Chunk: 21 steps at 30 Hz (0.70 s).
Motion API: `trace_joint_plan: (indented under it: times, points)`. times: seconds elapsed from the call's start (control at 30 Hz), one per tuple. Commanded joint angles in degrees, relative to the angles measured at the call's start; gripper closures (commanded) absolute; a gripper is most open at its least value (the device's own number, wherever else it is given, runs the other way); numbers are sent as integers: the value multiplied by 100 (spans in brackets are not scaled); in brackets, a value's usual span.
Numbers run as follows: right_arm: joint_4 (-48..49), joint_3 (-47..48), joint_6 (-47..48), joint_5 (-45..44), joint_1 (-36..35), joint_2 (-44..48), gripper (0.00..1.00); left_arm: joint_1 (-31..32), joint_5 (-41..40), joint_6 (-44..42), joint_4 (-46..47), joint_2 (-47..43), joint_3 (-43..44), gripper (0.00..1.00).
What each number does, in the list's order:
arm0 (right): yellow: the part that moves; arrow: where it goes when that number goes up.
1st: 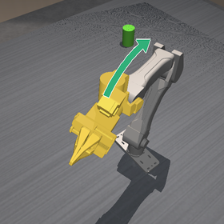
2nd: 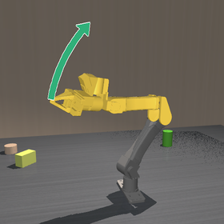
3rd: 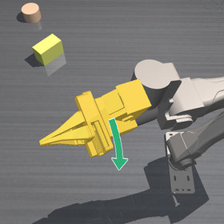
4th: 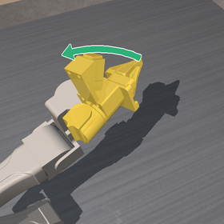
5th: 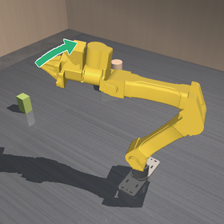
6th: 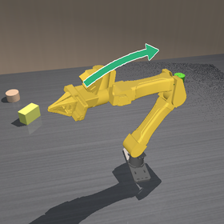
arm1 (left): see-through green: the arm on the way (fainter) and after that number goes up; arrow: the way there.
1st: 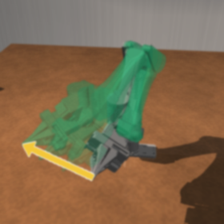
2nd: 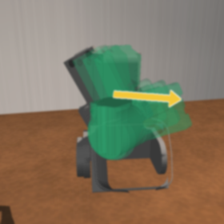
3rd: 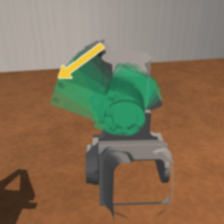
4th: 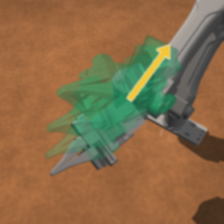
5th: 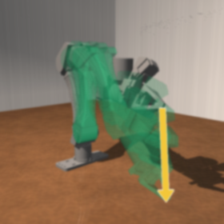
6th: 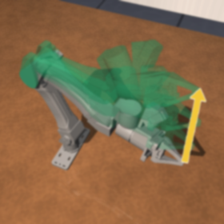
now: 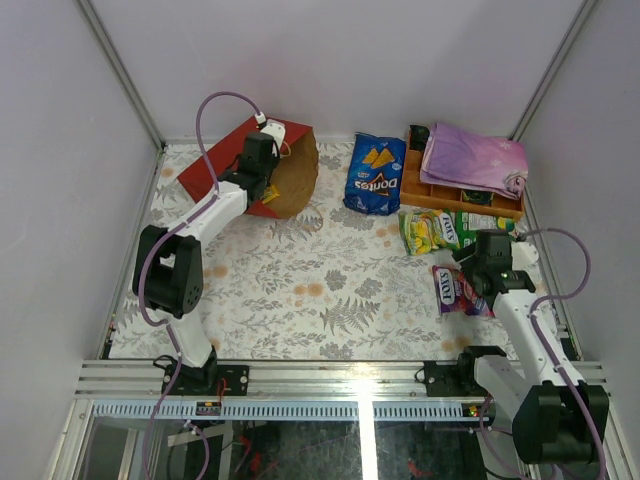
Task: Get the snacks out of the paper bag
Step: Place the snack at the center of the board.
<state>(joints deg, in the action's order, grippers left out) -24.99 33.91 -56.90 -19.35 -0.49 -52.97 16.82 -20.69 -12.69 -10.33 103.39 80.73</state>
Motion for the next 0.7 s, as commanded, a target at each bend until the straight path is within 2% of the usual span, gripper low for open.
trace_joint_plan:
  times: [0.0, 0.1, 0.4, 0.67]
  points:
    - [-69, -762, -784, 1247, -52, -95, 29, -57, -28, 71, -83, 129, 198, 100]
    - [159, -1128, -1054, 1390, -56, -236, 30, -38, -14, 65, -101, 153, 215, 100]
    - [74, -870, -845, 883, -16, -921, 25, -30, -67, 44, -110, 146, 198, 100]
    - [171, -564, 65, 478, 704, -1223, 22, -27, -43, 44, -110, 159, 215, 100]
